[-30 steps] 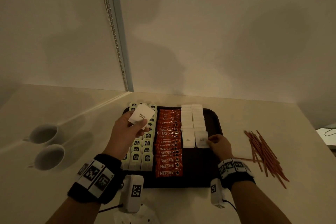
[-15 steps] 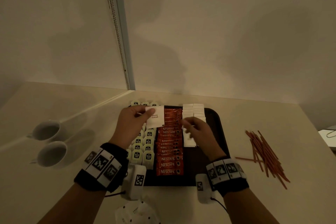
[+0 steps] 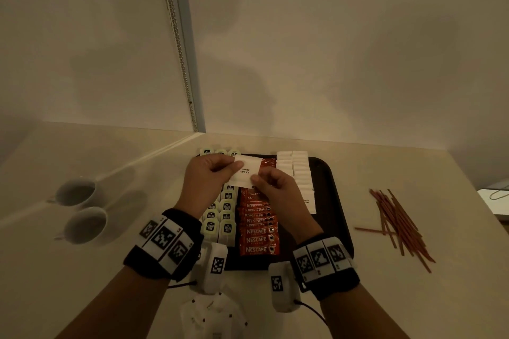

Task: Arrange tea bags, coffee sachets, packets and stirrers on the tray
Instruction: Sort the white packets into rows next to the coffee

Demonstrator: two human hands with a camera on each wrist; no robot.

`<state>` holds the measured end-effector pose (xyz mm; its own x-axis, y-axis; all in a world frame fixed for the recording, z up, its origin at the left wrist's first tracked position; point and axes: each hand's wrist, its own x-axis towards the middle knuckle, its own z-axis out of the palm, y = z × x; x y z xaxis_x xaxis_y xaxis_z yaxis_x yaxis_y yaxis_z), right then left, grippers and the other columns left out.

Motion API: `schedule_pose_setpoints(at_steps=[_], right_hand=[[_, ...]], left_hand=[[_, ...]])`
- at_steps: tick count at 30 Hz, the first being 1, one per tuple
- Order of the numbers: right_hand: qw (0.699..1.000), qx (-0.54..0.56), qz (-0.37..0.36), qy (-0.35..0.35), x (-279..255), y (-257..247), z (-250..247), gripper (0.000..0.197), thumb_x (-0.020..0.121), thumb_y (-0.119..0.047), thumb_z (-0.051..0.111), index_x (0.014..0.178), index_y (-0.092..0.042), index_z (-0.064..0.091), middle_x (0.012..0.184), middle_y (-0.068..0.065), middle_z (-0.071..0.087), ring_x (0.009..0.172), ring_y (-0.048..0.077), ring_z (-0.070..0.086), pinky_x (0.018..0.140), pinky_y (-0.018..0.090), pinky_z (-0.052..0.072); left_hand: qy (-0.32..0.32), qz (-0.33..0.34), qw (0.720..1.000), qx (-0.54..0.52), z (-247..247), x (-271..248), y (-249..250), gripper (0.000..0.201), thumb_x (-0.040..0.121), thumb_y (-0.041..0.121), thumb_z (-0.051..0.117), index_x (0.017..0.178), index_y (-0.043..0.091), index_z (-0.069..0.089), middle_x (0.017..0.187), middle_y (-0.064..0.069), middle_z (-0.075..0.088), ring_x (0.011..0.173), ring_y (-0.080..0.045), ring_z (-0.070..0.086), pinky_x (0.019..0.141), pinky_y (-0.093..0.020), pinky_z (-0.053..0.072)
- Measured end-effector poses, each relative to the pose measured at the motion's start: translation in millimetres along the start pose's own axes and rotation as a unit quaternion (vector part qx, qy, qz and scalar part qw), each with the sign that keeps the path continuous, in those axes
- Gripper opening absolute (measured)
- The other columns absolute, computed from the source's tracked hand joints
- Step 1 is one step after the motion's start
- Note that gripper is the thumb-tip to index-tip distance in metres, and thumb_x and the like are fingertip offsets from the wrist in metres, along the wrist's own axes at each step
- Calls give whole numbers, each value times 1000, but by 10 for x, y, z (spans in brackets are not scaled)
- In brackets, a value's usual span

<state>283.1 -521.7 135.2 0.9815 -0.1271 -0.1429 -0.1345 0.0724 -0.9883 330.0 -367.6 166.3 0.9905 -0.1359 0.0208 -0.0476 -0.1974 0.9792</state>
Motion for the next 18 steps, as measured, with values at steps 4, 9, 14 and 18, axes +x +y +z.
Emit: schedule_pose_setpoints(at_steps=[4,9,14,18], right_hand=[[999,-7,4,34,-5,36,-204,9,91,-14,56,93,-10,64,89,5,68,77,15,66,69,27,56],[974,-138,73,162,27,378,-793,12,95,-15,52,101,-9,60,93,3,63,78,12,58,64,21,47],[937,-235,177,187,-4,911,-1115,22,93,-19,54,110,-7,61,103,8,62,91,22,59,83,37,53],[923,-269,207,181,26,1145,-1113,27,90,-22,59,114,-10,61,110,5,63,102,23,60,93,45,51]], left_hand=[[-27,-18,999,28,-70,-50,0,17,83,25,70,100,20,70,95,7,70,85,-10,65,74,-26,51],[-93,-47,993,57,-522,-393,-204,13,93,20,56,97,23,68,90,9,71,75,-6,66,63,-16,48],[-73,-119,985,97,-1047,-821,-774,17,93,6,54,94,17,68,83,8,72,67,-11,65,65,-29,50],[-12,-192,977,89,-1395,-1171,-1191,21,92,1,53,89,15,69,80,-4,73,70,-27,64,66,-34,46]])
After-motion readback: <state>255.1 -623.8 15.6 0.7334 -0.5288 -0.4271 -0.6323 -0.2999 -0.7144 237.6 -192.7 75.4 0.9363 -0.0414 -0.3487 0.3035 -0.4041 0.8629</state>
